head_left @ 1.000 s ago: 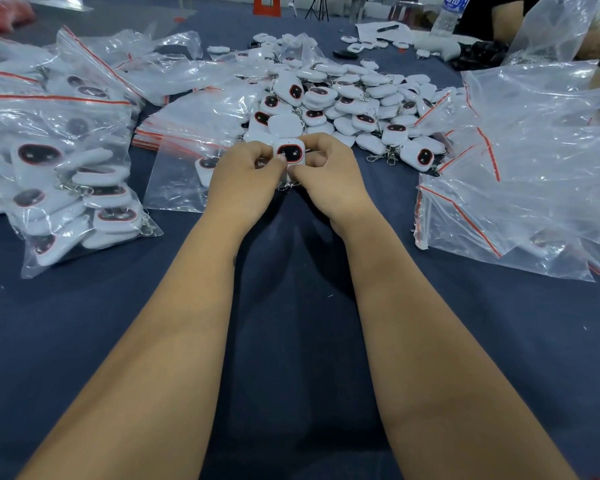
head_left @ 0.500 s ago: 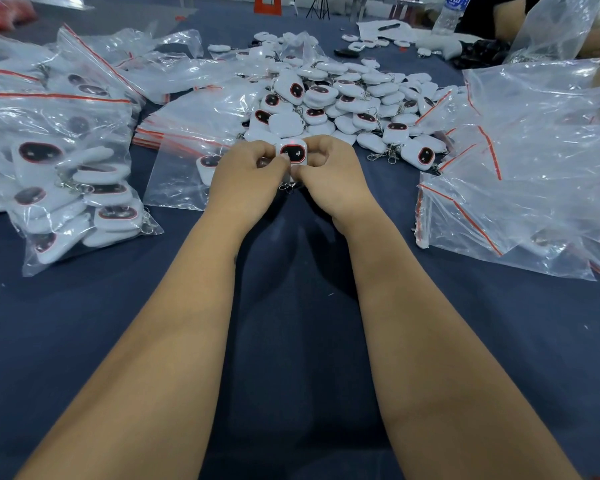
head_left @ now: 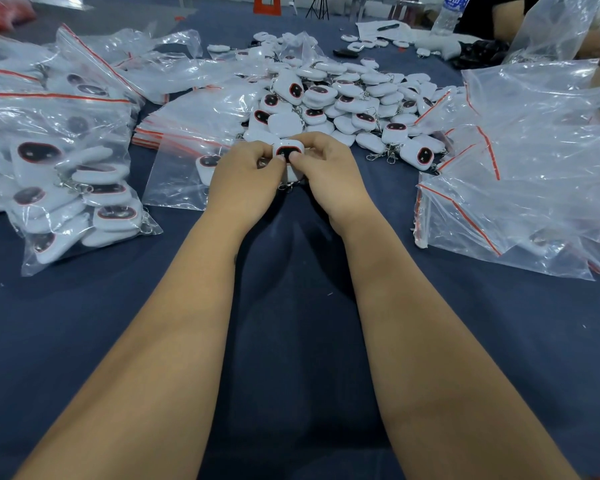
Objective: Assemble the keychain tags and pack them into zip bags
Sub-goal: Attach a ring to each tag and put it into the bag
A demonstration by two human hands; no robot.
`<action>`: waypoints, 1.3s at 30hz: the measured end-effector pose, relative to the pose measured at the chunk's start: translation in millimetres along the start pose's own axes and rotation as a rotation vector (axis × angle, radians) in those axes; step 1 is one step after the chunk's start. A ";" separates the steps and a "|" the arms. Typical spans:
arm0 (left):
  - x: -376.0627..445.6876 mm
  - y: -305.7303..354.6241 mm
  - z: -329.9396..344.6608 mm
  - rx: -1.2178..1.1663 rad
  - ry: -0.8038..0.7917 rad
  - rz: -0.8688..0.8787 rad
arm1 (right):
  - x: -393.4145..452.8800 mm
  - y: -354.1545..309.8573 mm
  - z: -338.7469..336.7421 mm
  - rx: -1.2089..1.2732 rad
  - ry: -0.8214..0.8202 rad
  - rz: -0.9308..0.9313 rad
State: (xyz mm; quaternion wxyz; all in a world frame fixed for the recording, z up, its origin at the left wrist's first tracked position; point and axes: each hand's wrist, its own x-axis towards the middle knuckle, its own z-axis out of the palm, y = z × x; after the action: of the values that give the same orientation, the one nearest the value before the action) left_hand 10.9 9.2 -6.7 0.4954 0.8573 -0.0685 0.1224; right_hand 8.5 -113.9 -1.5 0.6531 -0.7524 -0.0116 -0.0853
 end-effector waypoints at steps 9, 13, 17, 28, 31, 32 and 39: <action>-1.7 2.6 -1.1 -0.069 -0.012 -0.045 | 0.8 0.9 1.0 -0.069 0.017 -0.003; -1.8 1.9 -1.5 -0.078 -0.009 -0.049 | 0.5 0.0 1.4 -0.068 0.009 -0.002; -1.9 2.0 -2.4 -0.101 -0.014 -0.052 | -0.4 -1.7 1.5 -0.069 -0.005 0.014; -2.3 1.5 -1.0 -0.082 0.023 -0.034 | -2.7 -4.2 2.7 -0.050 0.007 0.008; -3.7 3.7 -1.0 -0.140 0.062 -0.041 | -2.9 -5.1 1.8 0.005 0.043 0.022; -3.8 4.4 -1.3 -0.163 0.076 -0.054 | -3.0 -5.9 1.4 0.035 0.057 0.032; -0.5 -0.7 -4.7 0.031 0.149 -0.031 | -3.7 -13.7 -3.6 0.440 0.136 0.054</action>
State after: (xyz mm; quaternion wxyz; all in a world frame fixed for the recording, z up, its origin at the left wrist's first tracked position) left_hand 9.9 13.7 -5.1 0.4878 0.8543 -0.0162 0.1789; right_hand 2.7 -115.1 11.9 0.8027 -0.5843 0.0341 -0.1140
